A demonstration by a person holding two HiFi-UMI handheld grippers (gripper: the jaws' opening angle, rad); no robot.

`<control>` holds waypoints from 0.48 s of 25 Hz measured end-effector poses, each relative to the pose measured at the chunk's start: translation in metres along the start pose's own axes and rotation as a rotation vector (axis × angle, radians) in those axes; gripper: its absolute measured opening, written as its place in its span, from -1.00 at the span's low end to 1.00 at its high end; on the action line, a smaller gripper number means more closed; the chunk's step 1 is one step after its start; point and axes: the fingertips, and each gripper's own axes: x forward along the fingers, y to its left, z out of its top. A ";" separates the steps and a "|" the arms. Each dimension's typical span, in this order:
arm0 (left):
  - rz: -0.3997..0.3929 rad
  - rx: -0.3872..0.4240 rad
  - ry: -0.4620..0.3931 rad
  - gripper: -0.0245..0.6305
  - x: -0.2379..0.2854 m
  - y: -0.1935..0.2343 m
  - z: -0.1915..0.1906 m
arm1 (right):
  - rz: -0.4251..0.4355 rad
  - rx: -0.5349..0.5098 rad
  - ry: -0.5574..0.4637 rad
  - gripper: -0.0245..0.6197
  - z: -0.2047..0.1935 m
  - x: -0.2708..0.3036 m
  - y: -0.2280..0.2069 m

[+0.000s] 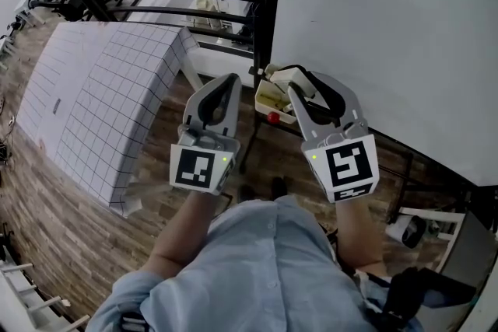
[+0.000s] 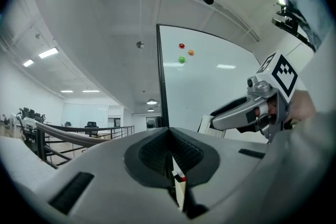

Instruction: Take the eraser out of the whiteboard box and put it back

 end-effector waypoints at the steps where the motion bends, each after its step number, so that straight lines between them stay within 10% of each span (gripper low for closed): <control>1: -0.012 -0.008 0.000 -0.93 0.001 -0.002 0.000 | 0.000 -0.001 0.000 -0.54 0.000 0.001 -0.001; 12: 0.007 -0.017 -0.013 -0.93 0.007 0.009 -0.004 | 0.015 -0.006 0.011 -0.54 -0.006 0.010 0.001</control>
